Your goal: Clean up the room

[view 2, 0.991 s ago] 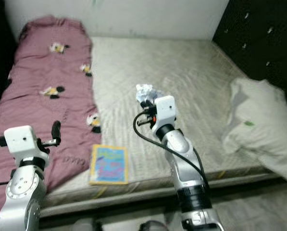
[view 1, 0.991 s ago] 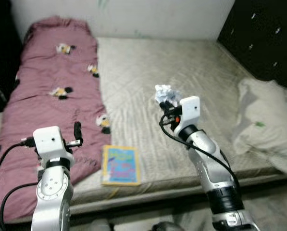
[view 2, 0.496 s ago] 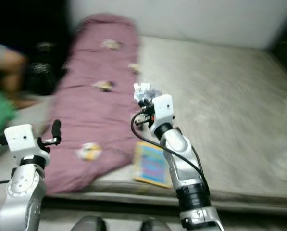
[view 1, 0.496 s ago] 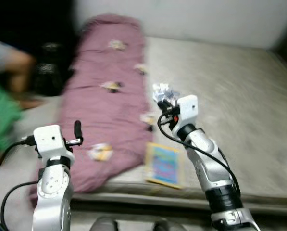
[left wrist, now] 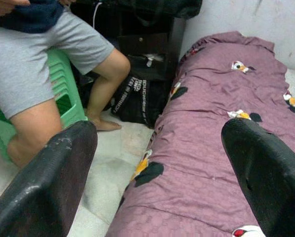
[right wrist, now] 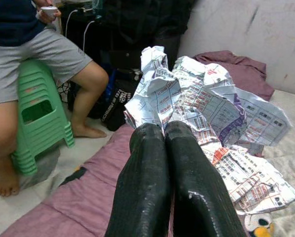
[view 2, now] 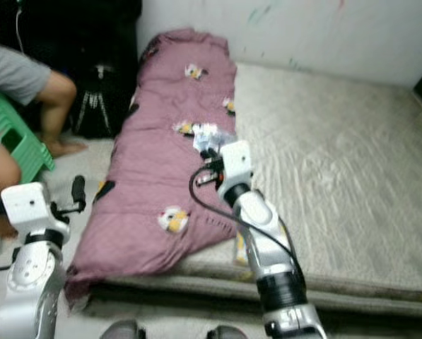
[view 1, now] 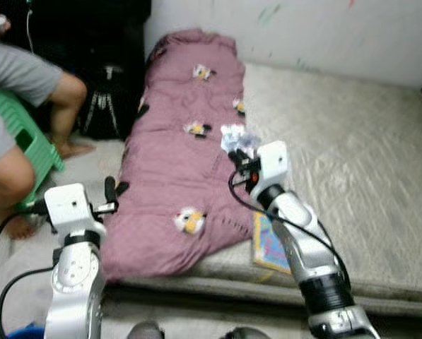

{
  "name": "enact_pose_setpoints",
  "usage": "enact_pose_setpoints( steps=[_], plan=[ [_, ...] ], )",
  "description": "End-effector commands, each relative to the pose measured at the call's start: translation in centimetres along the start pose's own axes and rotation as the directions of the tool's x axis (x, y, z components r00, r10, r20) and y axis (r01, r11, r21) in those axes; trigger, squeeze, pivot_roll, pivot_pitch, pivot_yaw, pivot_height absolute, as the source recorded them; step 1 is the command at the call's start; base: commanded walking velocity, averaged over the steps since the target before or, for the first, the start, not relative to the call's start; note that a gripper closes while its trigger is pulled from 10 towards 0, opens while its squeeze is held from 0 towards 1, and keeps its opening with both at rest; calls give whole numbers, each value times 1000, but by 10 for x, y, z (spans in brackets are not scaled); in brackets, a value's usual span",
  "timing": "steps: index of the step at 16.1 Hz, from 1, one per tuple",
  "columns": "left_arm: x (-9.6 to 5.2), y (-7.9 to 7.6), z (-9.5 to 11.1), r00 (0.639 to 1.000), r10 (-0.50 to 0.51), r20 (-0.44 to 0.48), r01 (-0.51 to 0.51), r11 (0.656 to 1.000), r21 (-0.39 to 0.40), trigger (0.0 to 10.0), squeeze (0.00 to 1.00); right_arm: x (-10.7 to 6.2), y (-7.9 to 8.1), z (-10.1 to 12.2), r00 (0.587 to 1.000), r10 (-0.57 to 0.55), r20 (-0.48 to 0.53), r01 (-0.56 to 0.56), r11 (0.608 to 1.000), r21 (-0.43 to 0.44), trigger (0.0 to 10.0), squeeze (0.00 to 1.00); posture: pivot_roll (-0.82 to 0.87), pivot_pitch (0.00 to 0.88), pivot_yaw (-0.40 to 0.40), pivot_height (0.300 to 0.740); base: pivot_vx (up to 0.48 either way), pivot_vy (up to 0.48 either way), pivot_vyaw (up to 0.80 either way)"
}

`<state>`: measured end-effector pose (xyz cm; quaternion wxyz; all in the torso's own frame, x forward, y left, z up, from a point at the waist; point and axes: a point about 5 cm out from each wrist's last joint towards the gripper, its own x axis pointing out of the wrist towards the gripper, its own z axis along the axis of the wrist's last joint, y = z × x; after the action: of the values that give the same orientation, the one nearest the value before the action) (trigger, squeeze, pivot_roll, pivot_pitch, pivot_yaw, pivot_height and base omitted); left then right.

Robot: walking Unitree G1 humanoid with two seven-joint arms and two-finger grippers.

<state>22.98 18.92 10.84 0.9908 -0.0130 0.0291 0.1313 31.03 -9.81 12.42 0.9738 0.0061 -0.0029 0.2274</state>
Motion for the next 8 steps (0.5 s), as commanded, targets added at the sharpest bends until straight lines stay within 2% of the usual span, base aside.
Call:
enact_pose_setpoints(
  steps=[1,6,8],
  plan=[
    [-1,-7,2,1000,-24,6,24,1000,-9,10000,0,-3,-9,1,1000,-23,2,23,1000,-15,10000,0,29,0,-67,740,0,0,0],
    [0,-8,2,999,-32,4,31,999,5,10000,0,-3,-8,1,1000,-19,1,19,999,-26,10000,0,25,0,-67,740,0,0,0],
    [1,-9,2,1000,-31,4,31,1000,6,10000,0,-3,-7,1,1000,-15,3,15,999,-34,10000,0,25,0,-66,740,0,0,662]
  ],
)
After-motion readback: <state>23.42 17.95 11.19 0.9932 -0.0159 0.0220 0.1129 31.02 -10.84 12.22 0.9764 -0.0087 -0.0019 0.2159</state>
